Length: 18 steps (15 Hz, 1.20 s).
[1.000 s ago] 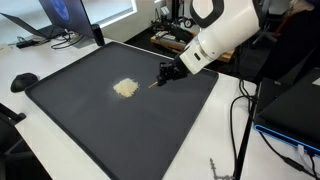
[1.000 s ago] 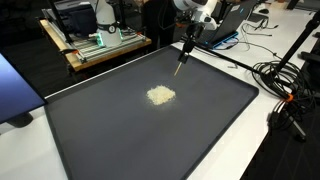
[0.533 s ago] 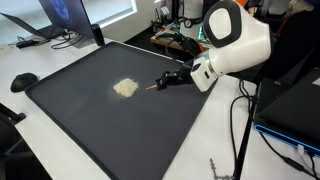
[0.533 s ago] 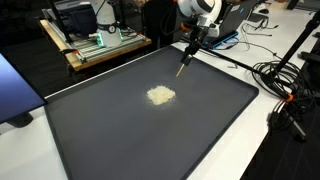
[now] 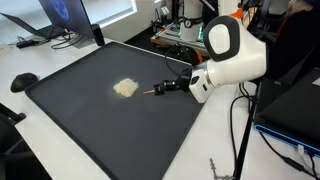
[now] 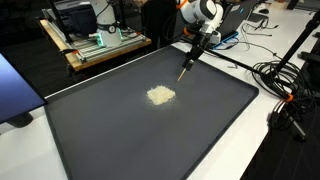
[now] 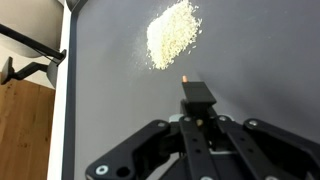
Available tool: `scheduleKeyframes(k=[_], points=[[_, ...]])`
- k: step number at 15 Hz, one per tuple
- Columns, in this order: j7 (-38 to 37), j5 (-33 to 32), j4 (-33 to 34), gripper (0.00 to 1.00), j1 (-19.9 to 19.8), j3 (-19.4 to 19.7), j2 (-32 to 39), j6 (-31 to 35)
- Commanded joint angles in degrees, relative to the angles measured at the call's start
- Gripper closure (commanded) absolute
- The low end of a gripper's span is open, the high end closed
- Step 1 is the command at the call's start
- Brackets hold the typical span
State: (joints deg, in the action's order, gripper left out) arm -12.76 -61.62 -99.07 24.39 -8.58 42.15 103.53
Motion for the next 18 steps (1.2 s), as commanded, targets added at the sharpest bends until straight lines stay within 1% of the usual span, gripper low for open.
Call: scheduleKeyframes(k=[1, 5, 9, 14, 18], points=[[1.8, 1.8, 0.2, 0.97, -1.9, -1.7, -1.8, 0.2], [1.3, 5.1, -3.4, 0.97, -5.1, -3.4, -7.3, 4.9], [1.0, 10.0, -8.5, 0.97, -8.7, -3.7, -14.4, 12.3], [2.6, 17.2, -16.6, 0.97, -13.6, -2.4, -23.7, 23.1], [6.9, 23.5, -22.0, 0.97, -17.4, -0.3, -29.8, 30.1]])
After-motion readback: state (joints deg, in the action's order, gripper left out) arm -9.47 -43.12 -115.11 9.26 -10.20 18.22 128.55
